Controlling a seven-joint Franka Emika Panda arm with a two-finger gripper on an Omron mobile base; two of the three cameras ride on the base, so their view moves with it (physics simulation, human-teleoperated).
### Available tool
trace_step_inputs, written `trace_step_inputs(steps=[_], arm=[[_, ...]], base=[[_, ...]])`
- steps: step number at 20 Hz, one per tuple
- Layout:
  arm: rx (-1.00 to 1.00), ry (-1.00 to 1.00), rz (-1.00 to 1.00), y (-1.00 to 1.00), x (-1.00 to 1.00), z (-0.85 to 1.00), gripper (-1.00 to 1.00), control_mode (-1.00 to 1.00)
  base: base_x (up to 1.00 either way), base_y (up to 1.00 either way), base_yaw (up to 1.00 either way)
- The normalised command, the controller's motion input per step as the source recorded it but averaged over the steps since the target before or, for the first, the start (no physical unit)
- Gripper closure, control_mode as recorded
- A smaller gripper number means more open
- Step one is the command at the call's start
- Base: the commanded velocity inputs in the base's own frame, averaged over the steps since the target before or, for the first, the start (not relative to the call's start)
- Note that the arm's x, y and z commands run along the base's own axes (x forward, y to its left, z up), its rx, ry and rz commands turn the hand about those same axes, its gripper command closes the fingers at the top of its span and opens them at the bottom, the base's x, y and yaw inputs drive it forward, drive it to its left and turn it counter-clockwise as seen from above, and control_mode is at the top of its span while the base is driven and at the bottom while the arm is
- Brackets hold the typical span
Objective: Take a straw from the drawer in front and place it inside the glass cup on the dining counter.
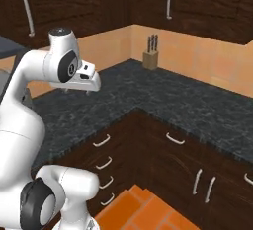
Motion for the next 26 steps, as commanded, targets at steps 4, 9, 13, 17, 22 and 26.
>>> trace_step_inputs(steps=[4,9,13,17,22,26], arm=[[0.0,0.0,0.0,0.0,0.0,0.0,-1.0,1.0],[0.09,0.0,-0.21,0.15,-0.14,-0.01,-1.0,-1.0],[0.37,0.0,-0.29,-0.2,-0.29,-0.14,-1.0,-1.0],[0.47,-0.03,-0.13,-0.75,-0.09,-0.29,-1.0,-1.0],[0.52,0.01,-0.01,-0.69,0.08,-0.66,-1.0,-1.0],[0.46,0.04,0.0,-0.25,0.3,-0.86,-1.0,-1.0]], base=[[-0.01,0.69,-0.62],[-0.16,0.42,-0.36],[0.0,0.0,0.0],[0.0,0.0,0.0],[0.0,0.0,0.0],[0.0,0.0,0.0]])
